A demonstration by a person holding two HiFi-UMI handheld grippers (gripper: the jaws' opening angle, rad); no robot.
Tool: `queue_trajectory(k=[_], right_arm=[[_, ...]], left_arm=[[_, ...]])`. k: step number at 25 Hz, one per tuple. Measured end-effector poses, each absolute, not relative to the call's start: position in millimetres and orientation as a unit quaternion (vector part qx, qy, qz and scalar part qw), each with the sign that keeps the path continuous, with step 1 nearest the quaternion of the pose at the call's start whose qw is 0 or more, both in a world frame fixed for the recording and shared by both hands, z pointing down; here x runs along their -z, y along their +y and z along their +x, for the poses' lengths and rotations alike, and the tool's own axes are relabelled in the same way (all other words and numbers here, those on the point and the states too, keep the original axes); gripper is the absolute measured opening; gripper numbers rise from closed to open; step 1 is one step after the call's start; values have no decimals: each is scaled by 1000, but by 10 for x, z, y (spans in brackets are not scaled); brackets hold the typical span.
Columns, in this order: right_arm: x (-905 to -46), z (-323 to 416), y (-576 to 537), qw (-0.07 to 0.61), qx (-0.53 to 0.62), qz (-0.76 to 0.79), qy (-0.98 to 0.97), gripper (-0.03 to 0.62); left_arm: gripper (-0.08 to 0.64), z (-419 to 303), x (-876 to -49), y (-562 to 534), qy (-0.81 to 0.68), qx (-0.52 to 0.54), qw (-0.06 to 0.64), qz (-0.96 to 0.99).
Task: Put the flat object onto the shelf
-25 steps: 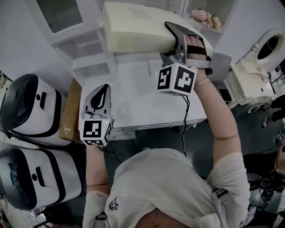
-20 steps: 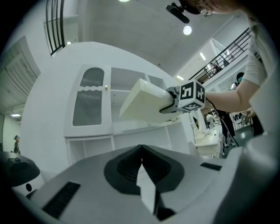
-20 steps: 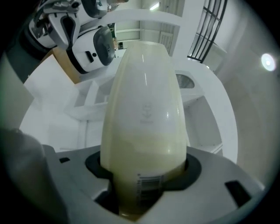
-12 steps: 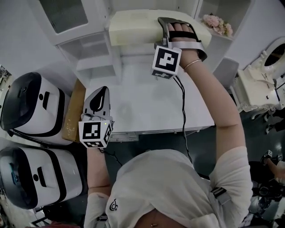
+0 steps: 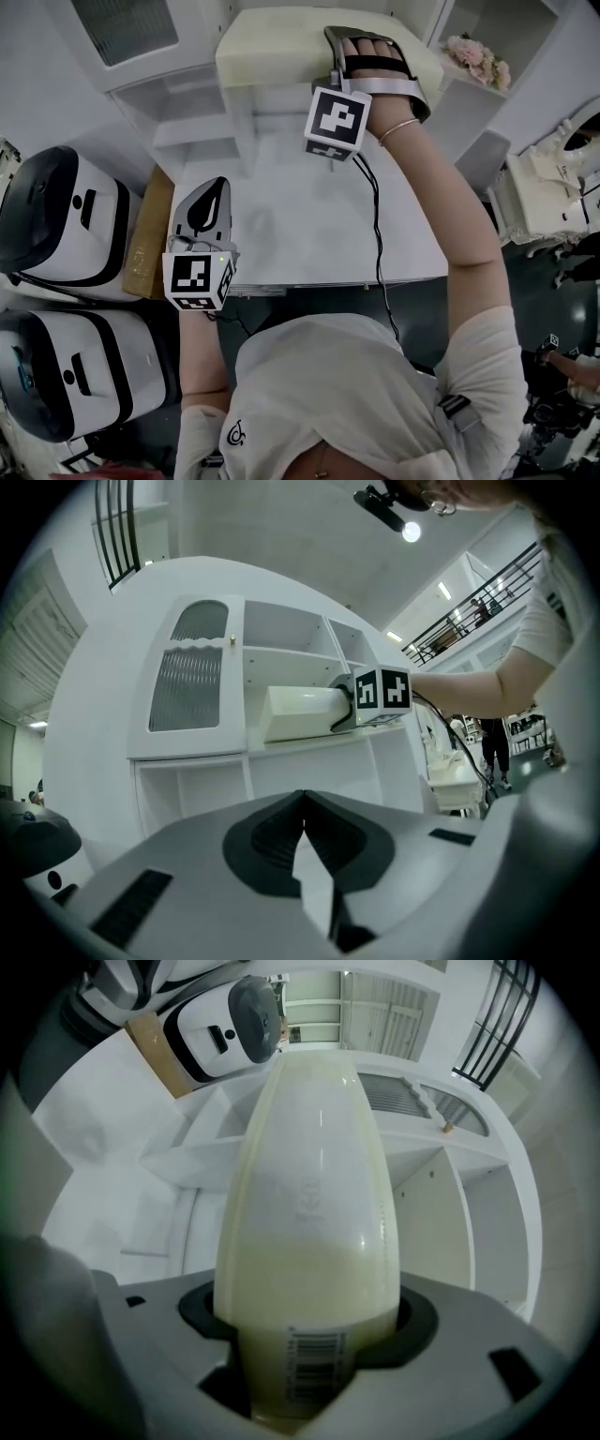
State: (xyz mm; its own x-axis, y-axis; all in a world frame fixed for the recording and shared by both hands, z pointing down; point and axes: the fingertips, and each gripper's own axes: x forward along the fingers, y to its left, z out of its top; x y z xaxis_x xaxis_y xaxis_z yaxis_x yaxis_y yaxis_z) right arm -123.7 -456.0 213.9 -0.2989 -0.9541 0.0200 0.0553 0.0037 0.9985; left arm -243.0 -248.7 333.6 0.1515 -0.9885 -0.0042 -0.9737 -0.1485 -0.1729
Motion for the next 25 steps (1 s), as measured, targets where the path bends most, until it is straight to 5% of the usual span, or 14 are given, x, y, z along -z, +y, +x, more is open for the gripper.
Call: queue_trajectory(k=[17,25], right_arm=[[-2432,-1485,-5229,456,527,379,-609,367],[-2515,-1480,-5426,469,505,364,-626,446]], left_arm=[[14,-2753,-3278,-3154,615,54,62,-784],[14,-2723,-3280,-3404,601,50,60,-795]])
